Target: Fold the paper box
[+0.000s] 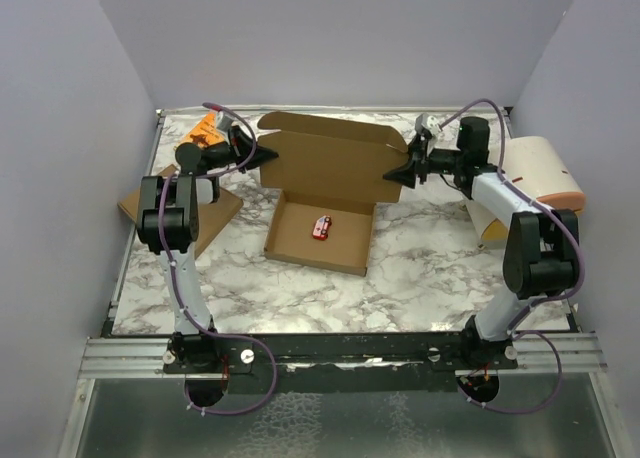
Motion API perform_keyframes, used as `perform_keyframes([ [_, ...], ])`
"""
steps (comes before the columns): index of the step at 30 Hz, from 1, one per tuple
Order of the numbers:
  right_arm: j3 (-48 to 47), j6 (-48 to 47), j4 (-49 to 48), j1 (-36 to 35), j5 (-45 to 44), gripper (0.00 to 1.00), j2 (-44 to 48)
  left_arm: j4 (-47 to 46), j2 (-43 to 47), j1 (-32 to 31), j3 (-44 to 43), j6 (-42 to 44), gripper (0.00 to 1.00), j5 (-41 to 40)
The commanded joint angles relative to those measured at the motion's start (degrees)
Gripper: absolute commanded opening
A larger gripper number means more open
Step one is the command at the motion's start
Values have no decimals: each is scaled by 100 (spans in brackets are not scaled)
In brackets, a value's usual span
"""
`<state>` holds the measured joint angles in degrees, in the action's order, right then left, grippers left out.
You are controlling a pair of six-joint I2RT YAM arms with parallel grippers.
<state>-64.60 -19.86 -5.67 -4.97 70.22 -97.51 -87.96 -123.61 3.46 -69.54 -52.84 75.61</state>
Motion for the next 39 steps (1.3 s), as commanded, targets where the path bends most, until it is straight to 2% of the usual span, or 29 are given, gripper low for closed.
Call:
perform_keyframes([
  [1,-212,-191,342,288,194,47,236,-1416,276,35,298,287,0,-23],
  [3,-227,-191,364,303,208,44,224,-1417,317,40,339,318,0,-51],
  [7,-263,-241,418,303,164,30,218,-1410,469,40,469,436,0,-119],
  [12,-293,-338,503,302,-53,6,291,-1408,697,45,697,624,0,-409],
  [14,-245,-218,338,303,-168,1,340,-1407,854,41,888,748,0,-660],
  [16,-145,-34,59,295,-331,1,428,-1346,1078,40,1155,993,0,-1009],
  [18,-71,201,-279,268,-594,1,525,-787,1384,21,1362,1513,0,-1461],
  [23,-252,449,-615,21,-1519,1,553,2253,2425,-314,1590,3567,0,-2857],
  [25,-268,542,-784,-119,-1848,1,545,3050,2693,-489,1599,3981,0,-3520],
  [29,-274,510,-1012,-506,-2593,1,485,3049,3062,-760,1935,4072,0,-4762],
  [34,-442,724,-1254,-977,-3699,1,303,2791,3075,-1134,2240,4101,0,-5701],
  [39,-375,1082,-1702,-1568,-5342,1,244,3137,2989,-1458,2152,3824,0,-6647],
])
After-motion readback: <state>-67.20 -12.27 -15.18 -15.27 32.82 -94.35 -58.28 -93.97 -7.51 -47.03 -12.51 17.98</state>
